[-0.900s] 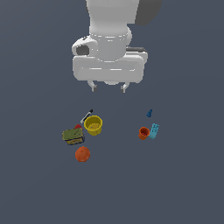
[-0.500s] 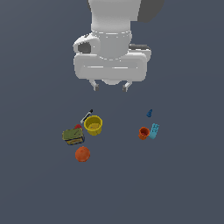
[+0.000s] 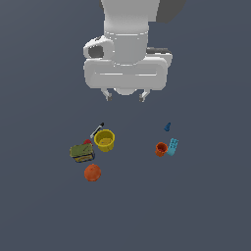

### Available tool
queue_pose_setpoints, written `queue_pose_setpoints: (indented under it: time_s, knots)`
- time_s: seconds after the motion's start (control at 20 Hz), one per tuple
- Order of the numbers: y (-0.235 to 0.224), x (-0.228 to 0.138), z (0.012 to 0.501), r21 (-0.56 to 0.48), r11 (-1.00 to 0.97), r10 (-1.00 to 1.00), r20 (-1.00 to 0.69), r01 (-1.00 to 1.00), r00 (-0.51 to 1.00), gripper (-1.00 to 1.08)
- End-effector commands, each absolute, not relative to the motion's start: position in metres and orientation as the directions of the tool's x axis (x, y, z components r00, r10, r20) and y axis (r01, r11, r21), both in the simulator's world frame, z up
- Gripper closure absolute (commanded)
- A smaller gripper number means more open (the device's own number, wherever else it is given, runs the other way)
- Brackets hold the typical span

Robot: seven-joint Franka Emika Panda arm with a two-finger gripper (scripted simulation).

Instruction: Pick up a designated object from a clutter of objects.

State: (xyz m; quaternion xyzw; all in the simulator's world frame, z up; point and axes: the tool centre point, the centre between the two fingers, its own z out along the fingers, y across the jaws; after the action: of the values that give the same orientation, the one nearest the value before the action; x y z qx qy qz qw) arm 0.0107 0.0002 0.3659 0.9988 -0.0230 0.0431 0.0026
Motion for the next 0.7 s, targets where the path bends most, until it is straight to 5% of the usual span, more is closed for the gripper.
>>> queue_pose_setpoints:
  time_s: [0.0,0.65]
  knots:
    - [-0.001,0.013,0.363,0.004,-0.999,-0.033,0.085,-0.033,0.996,-0.92]
    - [-0.022,0.041,0.329,0.019,-0.988,0.153,0.069,0.152,0.986,-0.92]
